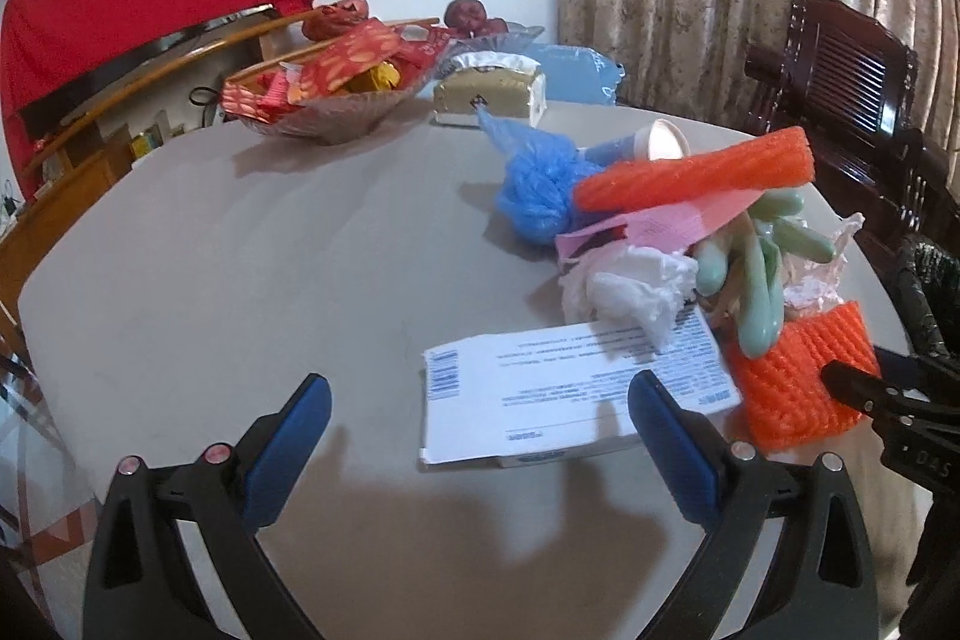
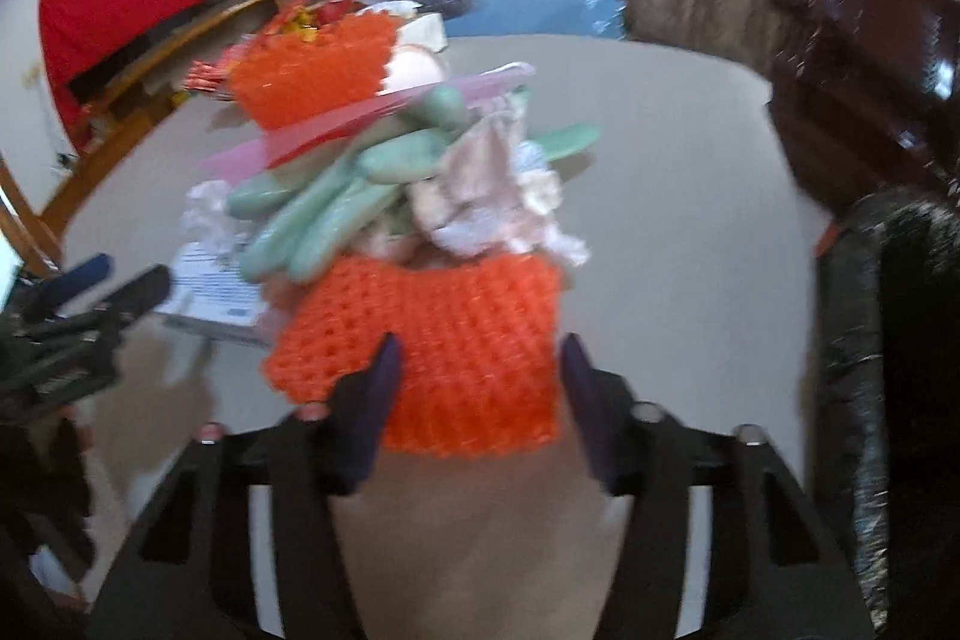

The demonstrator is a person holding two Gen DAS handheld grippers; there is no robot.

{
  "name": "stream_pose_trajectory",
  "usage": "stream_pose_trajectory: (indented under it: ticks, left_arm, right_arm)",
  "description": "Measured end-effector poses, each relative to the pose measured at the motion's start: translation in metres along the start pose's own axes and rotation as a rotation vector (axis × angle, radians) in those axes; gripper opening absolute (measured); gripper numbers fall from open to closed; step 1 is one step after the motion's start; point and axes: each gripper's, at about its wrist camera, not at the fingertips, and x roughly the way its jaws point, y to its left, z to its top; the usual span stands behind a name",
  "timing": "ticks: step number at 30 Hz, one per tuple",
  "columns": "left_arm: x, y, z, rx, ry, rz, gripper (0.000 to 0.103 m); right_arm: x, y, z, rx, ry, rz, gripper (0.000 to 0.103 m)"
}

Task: Collect trash
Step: 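Grasp the orange foam net with the right gripper while the left approaches the leaflet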

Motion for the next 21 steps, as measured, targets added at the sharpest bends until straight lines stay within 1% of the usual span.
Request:
stream_pose_trajectory:
  ticks: [1,2,3,4,8,12,13,14,16,20,21]
  left_arm:
    - [-0.002,-0.001,0.0,-0.001,0.0,-0.008,0.097]
    - [-0.004,-0.005,0.0,0.003,-0.004,-0.021,0.097]
    - [-0.006,-0.009,0.0,0.01,-0.007,-0.028,0.097]
    - [-0.008,-0.014,0.0,0.018,-0.008,-0.042,0.097]
    - [-0.007,-0.036,0.001,0.035,0.0,-0.081,0.097]
    - [-0.001,-0.057,0.0,0.07,0.004,-0.085,0.097]
    - [0.002,-0.061,0.0,0.081,0.009,-0.079,0.097]
    - [0.006,-0.067,-0.001,0.095,0.016,-0.055,0.097]
    - [0.012,-0.07,-0.002,0.094,0.026,-0.038,0.097]
    - [0.022,-0.063,-0.003,0.077,0.054,0.015,0.097]
    - [0.021,-0.06,-0.005,0.076,0.053,0.016,0.097]
  right_arm:
    - [-0.002,0.001,0.001,-0.007,0.003,0.009,0.036]
    - [-0.003,0.001,0.002,-0.007,0.005,0.023,0.033]
    - [-0.005,0.0,0.003,0.0,0.006,0.033,0.027]
    - [-0.007,-0.001,0.003,0.01,0.008,0.044,0.024]
    - [-0.02,-0.006,0.005,0.02,-0.003,0.046,0.024]
    - [-0.029,-0.01,0.003,0.013,-0.016,0.023,0.023]
    - [-0.031,-0.01,0.002,0.011,-0.018,0.02,0.024]
    - [-0.032,-0.01,0.0,0.007,-0.02,0.016,0.024]
    - [-0.034,-0.008,-0.001,0.001,-0.022,0.013,0.024]
    - [-0.032,-0.01,-0.003,-0.001,-0.02,0.014,0.024]
    - [-0.032,-0.01,-0.003,-0.001,-0.019,0.014,0.024]
